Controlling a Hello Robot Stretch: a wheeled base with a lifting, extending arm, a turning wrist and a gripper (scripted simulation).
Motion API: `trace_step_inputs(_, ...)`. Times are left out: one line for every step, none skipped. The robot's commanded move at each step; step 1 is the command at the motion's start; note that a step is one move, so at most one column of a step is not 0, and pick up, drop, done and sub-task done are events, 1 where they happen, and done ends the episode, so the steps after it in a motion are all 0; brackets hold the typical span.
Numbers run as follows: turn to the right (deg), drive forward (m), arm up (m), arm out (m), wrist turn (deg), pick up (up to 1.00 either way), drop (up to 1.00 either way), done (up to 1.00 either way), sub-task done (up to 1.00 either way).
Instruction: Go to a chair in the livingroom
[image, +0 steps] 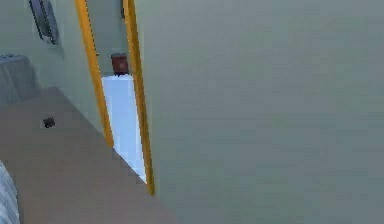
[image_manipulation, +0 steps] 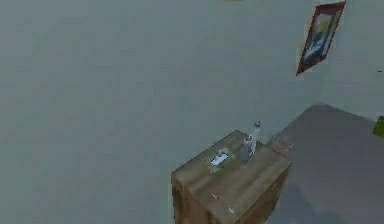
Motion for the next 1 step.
trace_step_inputs(-30.0, 0.0, 0.0, 0.0, 0.0, 0.0, 0.0, 0.0, 0.0)
